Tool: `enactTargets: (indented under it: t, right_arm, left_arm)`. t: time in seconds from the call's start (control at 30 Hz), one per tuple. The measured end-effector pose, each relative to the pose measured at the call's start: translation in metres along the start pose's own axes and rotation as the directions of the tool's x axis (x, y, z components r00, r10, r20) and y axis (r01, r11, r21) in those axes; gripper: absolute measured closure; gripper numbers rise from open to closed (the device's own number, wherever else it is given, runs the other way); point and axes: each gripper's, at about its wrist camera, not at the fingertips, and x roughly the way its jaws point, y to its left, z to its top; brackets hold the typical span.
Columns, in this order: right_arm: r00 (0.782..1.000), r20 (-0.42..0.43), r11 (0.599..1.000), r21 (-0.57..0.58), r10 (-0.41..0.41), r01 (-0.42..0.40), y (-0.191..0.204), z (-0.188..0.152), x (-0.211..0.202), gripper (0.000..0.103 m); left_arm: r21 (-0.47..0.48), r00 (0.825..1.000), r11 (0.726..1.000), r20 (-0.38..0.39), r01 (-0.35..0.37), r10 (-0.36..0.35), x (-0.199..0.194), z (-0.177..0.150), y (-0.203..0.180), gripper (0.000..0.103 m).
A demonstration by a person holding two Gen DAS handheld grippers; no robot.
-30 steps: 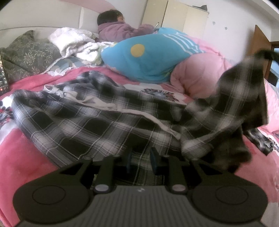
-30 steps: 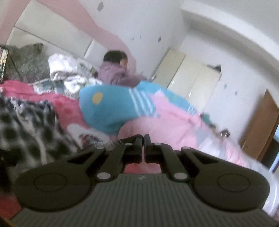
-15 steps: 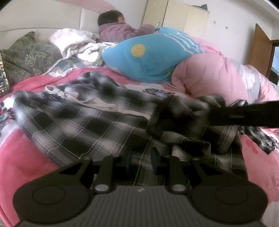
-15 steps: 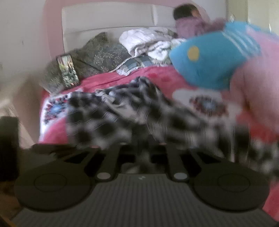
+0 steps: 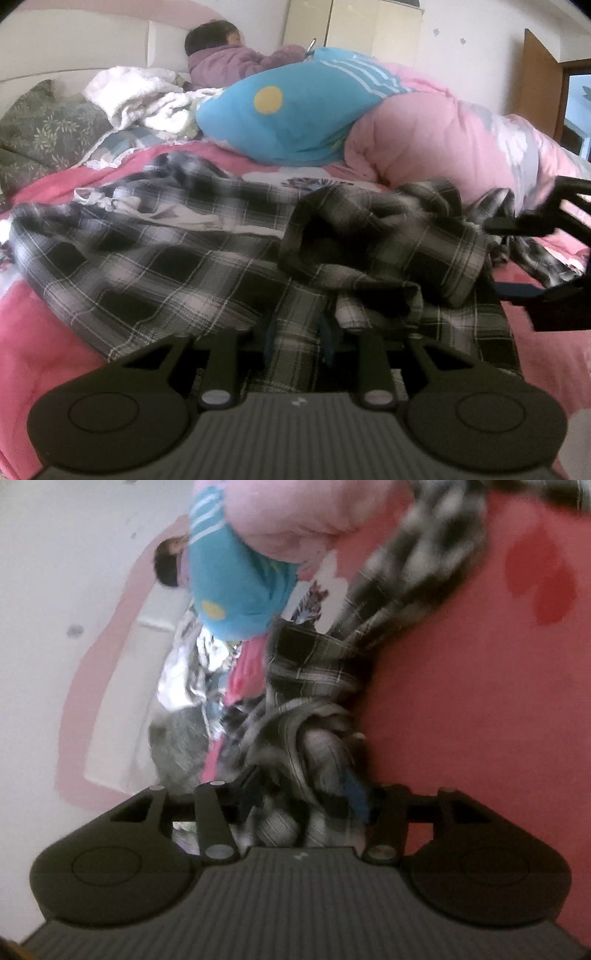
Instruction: Fold clothes
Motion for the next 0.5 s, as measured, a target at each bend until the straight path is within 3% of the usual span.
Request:
enactTargets:
  t: [0.07,0.3,0.5]
  right_arm:
    - [1.000,-0.013,0.998,0.055,0.005,-0.004,-0.006,0.004,0.013,0.050]
    - [1.000,0.000,0.996,0.089,-0.013,0.013,-0.009,0.012,0.035,0.049]
    - [0.997,0.079,0.997,0.074,-0.014,0.008,0.003,0.001,-0.001,0.050]
  left_arm:
    - [0.003,1.000,1.000,-0.001,-0.001,0.001,0.001,0.000,-0.001,0.076]
    - [0.004,1.000,1.000,-0.004,0.002,-0.002,0.002,0.000,-0.002,0.076]
    - [-0.001,1.000,1.000,-0.006,0.003,-0.003,0.001,0.000,-0.002,0.076]
